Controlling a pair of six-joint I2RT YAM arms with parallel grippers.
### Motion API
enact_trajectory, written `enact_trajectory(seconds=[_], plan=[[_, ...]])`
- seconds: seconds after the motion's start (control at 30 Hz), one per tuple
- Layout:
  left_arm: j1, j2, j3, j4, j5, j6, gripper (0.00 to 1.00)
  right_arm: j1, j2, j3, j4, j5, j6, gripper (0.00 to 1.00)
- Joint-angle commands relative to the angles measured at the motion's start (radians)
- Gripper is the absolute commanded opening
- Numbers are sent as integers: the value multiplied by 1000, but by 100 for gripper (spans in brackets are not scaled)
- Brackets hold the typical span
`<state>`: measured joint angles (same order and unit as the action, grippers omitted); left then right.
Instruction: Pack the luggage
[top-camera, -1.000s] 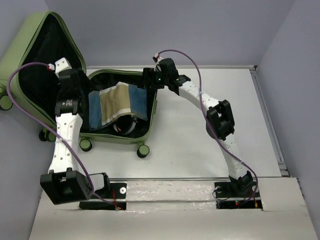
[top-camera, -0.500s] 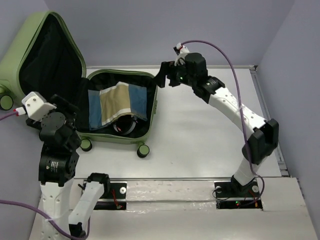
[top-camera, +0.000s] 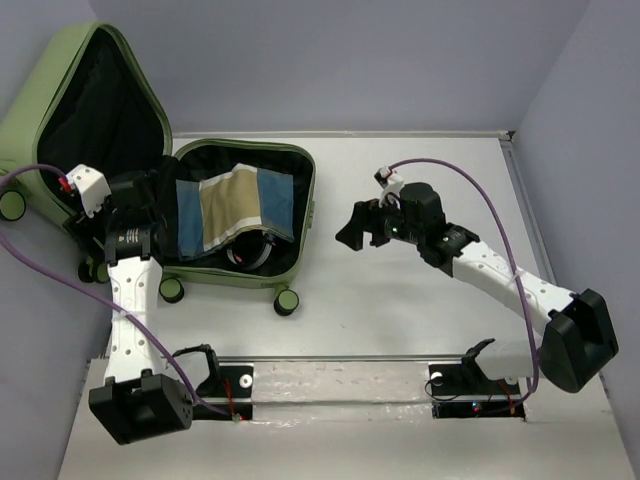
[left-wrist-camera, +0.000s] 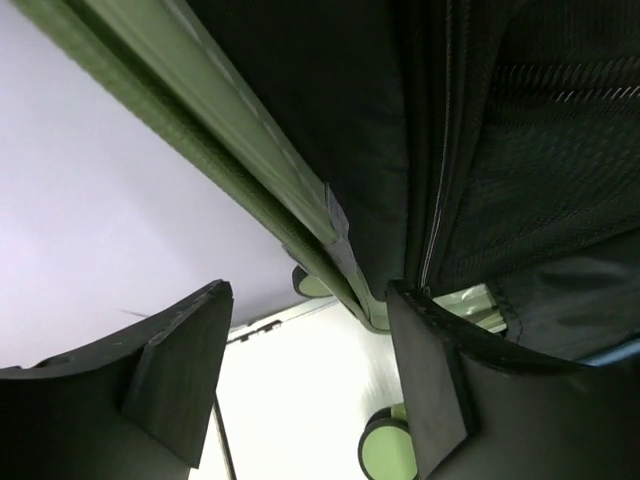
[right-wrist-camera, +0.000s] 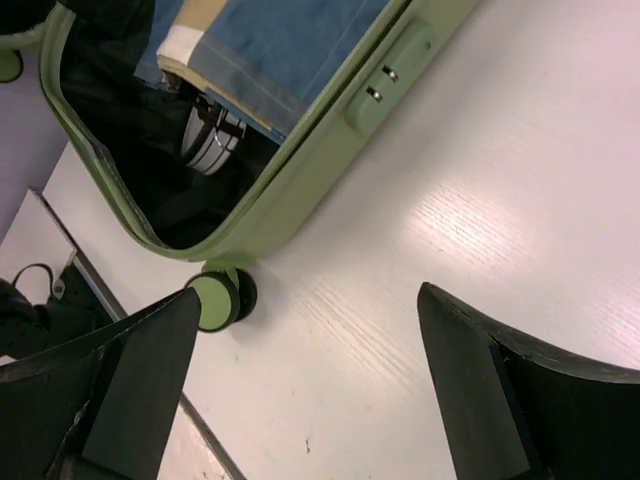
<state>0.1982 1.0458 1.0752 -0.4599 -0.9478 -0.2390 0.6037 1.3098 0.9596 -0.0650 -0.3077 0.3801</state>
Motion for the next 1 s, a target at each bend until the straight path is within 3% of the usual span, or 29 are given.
enact_trajectory(seconds=[0.0,0.07,0.13,0.2,0.3,0.47,0.53,0.6,0.73,0.77,0.8,0.97], plan=[[6,9,127,81,-63,30,67,7,-57,-57,114,-27,-15,95],[6,29,175,69,-68,41,63,7,-43,-76,128,-24,-9,94],[-3,43,192,70,-74,58,46,7,-27,-79,129,13,-3,94],[-13,48,196,79,-80,64,40,7,17,-70,125,100,8,91],[-28,54,187,98,-83,75,40,-11,125,-3,85,119,43,84],[-29,65,170,121,-109,78,42,-12,226,83,114,68,109,92],[-31,77,164,122,-130,87,47,-12,256,119,132,33,123,93],[-29,92,163,115,-175,78,58,-12,288,149,163,-2,147,94],[-23,118,164,125,-186,90,55,-12,437,261,194,-30,212,94],[-23,126,172,119,-178,89,52,-12,477,289,197,-1,244,89],[-23,138,175,118,-175,93,41,-12,492,297,203,7,259,86],[-25,161,202,89,-122,61,6,-12,591,349,257,-67,335,73]])
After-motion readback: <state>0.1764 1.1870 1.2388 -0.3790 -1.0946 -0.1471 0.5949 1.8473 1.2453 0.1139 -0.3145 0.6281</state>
